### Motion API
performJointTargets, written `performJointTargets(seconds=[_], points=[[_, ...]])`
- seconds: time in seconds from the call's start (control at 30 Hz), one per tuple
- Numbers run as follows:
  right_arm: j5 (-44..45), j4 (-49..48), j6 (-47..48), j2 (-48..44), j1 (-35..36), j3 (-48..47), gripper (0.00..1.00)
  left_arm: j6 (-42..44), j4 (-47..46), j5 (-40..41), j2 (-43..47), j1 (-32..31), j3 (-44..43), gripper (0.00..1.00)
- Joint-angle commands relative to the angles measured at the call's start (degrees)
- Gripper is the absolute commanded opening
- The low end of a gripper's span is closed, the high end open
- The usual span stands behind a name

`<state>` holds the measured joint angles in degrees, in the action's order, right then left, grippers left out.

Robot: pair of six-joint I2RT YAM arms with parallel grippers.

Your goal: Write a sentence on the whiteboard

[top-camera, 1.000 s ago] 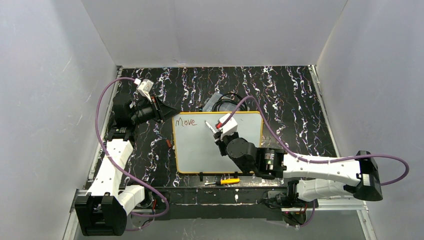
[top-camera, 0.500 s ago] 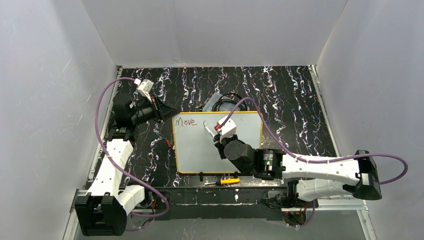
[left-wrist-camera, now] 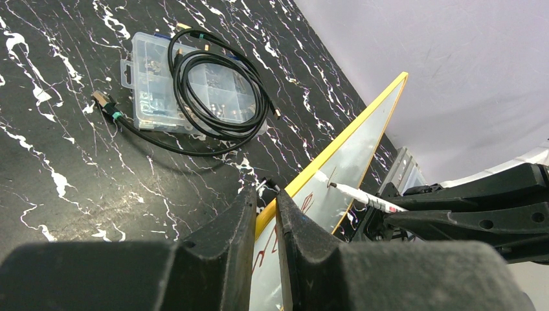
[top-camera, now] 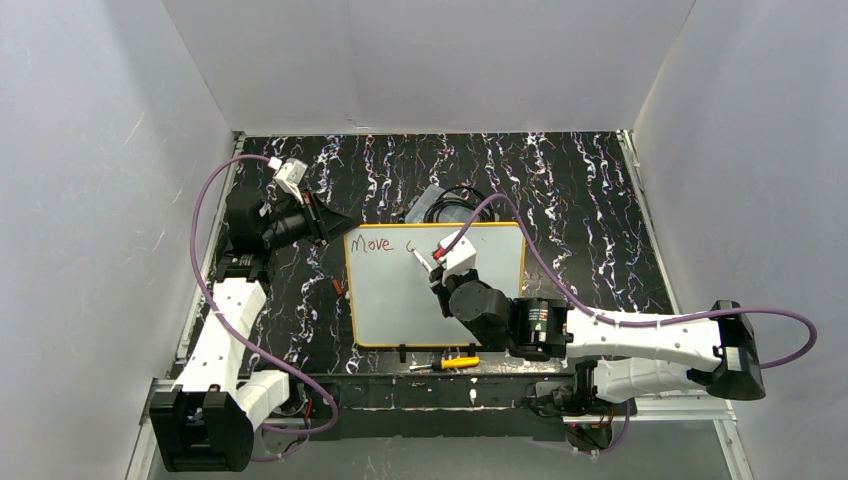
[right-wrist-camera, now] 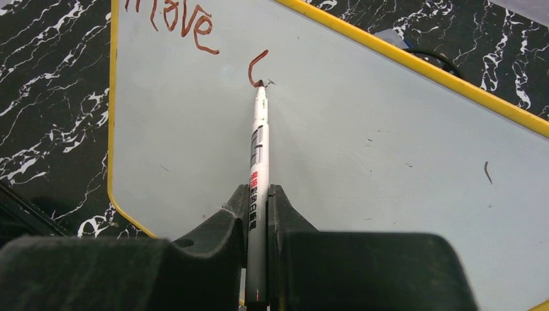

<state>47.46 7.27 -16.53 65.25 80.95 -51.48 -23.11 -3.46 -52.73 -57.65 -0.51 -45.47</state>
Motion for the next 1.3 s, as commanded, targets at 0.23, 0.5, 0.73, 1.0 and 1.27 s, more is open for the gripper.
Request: performJointTargets(seconds=[0.23,0.5,0.73,1.0,1.27], points=[[7.75,-2.91,1.59,-0.09,-0.44,-1.27,0.01,0.06,2.30,-3.70,1.31,-0.89,0.12,0.16],[7.17,-1.19,1.36,-0.67,-0.44,-1.28,0.01,0.04,2.34,-3.70,1.21,-0.81,0.12,0.16],[3.97,4.32,-0.90,-0.95,-0.44,-1.21,0.01,0.14,2.33,-3.70,1.25,-0.89,0.12,0.16],[2.74,6.63,-2.59,-1.80,-0.35,-0.76,0.01,0.17,2.33,-3.70,1.25,-0.89,0.12,0.16],[4.06,6.57,-2.71,-1.62,-0.35,-0.89,0.01,0.16,2.46,-3.61,1.31,-0.87,0.12,0.16]])
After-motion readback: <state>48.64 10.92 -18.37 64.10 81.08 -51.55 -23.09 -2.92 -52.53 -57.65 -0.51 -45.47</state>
